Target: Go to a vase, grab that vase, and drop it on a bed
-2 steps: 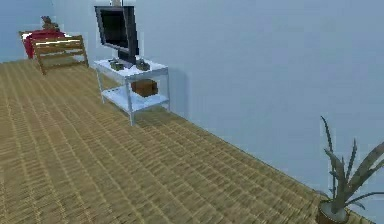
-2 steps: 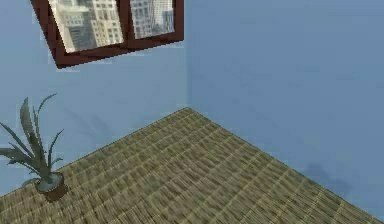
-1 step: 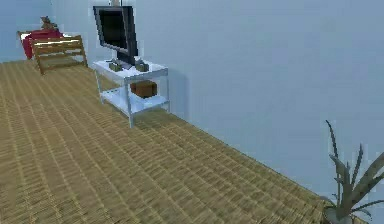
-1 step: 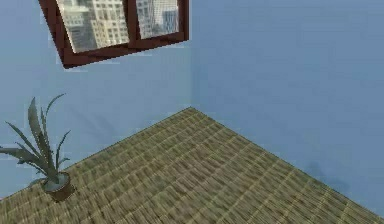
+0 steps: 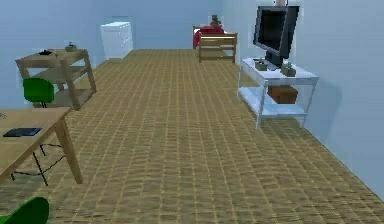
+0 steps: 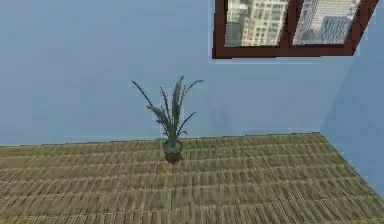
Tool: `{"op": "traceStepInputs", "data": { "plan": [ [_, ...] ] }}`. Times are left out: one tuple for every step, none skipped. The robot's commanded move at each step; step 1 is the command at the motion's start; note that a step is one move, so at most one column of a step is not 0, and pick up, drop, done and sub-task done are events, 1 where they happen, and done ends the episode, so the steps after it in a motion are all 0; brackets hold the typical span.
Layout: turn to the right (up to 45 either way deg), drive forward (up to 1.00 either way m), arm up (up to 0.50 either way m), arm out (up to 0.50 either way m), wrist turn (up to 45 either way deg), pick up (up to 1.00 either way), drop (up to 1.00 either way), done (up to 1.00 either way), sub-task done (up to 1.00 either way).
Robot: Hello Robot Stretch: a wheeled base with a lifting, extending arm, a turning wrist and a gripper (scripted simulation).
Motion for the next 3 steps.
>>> {"op": "traceStepInputs", "data": {
  "plan": [
    [0.0,1.0,0.0,0.0,0.0,0.0,0.0,0.0,0.0],
    [-24.0,0.0,0.0,0.0,0.0,0.0,0.0,0.0,0.0],
    [0.0,0.9,0.0,0.0,0.0,0.0,0.0,0.0,0.0]
  ]
}}
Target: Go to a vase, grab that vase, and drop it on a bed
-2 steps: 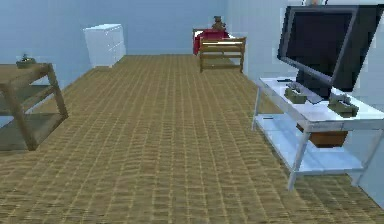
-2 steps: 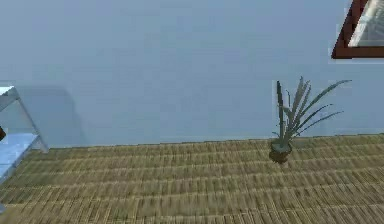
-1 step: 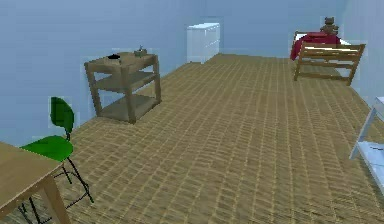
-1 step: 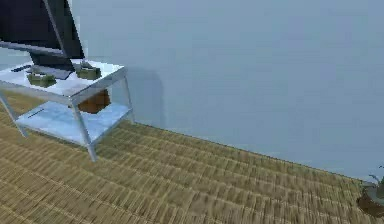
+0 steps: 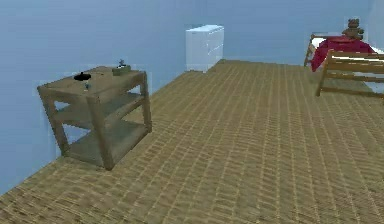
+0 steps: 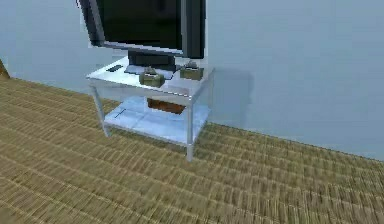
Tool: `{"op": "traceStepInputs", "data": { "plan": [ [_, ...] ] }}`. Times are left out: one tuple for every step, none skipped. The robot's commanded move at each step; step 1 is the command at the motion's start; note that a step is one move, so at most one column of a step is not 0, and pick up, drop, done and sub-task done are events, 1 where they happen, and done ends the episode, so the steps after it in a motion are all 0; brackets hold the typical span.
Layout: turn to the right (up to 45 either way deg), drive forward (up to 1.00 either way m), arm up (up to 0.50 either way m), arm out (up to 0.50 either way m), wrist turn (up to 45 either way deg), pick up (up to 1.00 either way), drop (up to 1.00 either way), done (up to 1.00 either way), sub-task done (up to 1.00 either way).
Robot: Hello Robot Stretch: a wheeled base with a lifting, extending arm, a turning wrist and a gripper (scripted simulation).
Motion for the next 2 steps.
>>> {"op": "traceStepInputs", "data": {
  "plan": [
    [-21.0,0.0,0.0,0.0,0.0,0.0,0.0,0.0,0.0],
    [0.0,1.0,0.0,0.0,0.0,0.0,0.0,0.0,0.0]
  ]
}}
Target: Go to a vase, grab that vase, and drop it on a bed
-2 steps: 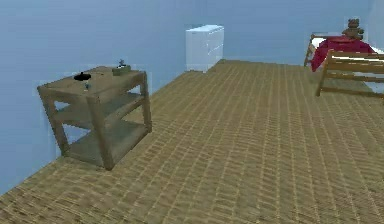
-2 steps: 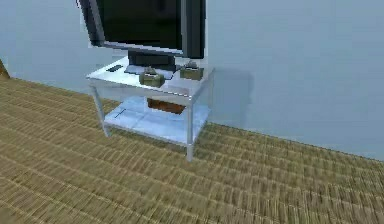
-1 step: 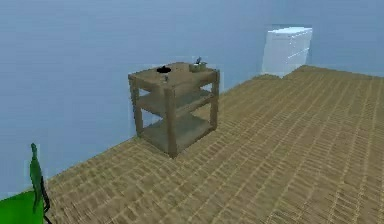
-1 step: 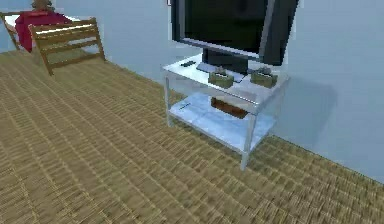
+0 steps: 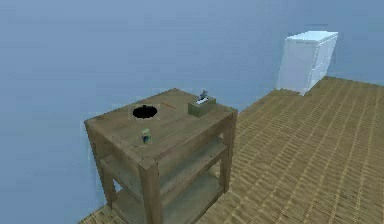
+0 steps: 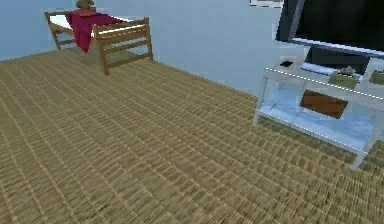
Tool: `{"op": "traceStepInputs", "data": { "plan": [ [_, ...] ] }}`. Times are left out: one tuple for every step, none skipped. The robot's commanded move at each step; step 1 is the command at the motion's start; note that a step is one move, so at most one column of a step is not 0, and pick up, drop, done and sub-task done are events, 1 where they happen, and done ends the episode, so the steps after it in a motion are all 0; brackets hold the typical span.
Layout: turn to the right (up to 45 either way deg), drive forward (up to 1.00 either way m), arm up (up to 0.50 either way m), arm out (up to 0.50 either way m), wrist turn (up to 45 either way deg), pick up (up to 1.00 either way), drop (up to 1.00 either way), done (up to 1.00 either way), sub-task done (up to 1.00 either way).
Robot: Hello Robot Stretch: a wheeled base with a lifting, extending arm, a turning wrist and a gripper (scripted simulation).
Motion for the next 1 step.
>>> {"op": "traceStepInputs", "data": {
  "plan": [
    [-12.0,0.0,0.0,0.0,0.0,0.0,0.0,0.0,0.0]
  ]
}}
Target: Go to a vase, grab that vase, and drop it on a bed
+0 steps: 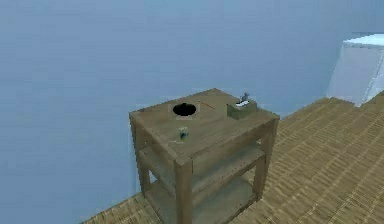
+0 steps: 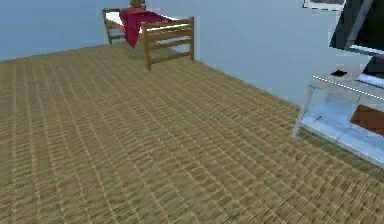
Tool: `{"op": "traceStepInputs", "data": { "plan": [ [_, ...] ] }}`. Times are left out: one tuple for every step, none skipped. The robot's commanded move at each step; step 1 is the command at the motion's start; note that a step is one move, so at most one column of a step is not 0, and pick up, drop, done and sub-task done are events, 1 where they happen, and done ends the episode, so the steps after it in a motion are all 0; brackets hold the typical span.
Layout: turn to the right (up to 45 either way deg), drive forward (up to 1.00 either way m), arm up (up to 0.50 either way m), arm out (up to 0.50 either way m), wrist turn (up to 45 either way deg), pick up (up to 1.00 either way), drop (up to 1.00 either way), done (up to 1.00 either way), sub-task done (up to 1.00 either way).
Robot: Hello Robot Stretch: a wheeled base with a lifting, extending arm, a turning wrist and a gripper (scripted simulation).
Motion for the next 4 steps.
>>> {"op": "traceStepInputs", "data": {
  "plan": [
    [0.0,0.2,0.0,0.0,0.0,0.0,0.0,0.0,0.0],
    [-45.0,0.0,0.0,0.0,0.0,0.0,0.0,0.0,0.0],
    [-42.0,0.0,0.0,0.0,0.0,0.0,0.0,0.0,0.0],
    [45.0,0.0,0.0,0.0,0.0,0.0,0.0,0.0,0.0]
  ]
}}
